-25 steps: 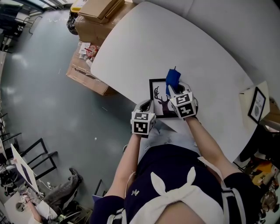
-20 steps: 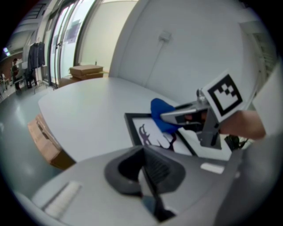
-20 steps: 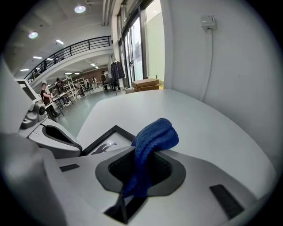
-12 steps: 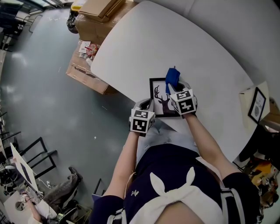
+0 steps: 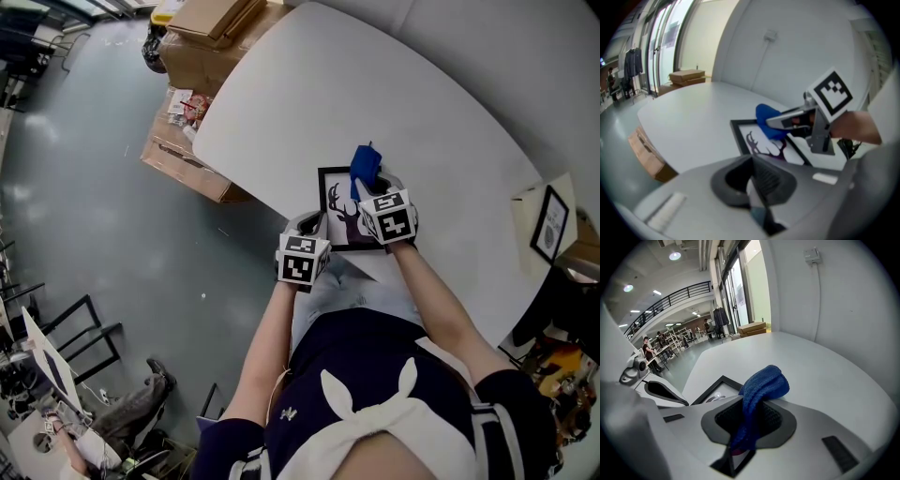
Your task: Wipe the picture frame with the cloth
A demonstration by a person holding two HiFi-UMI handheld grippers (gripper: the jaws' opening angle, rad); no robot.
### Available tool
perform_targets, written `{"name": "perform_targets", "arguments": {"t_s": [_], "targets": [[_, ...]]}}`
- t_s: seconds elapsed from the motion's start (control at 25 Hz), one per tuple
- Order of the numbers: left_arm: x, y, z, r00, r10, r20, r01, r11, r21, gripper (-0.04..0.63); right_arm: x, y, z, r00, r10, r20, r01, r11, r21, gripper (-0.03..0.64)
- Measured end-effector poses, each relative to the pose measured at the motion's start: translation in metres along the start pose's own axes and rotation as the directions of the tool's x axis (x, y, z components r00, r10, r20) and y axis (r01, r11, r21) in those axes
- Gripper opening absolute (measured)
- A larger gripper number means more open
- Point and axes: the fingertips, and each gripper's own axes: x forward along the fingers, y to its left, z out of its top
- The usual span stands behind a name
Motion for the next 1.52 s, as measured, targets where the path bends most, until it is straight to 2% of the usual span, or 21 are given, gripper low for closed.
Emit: {"name": "perform_targets", "arguments": {"t_s": [1.52], "targets": [[-0.001, 0.001, 0.001, 1.0, 0.024, 0.017, -0.024, 1.0, -0.02, 0.003, 0.016, 0.032, 0.013, 0.997, 0.074, -0.024, -0.075, 0.997, -0.011, 0.061]]}}
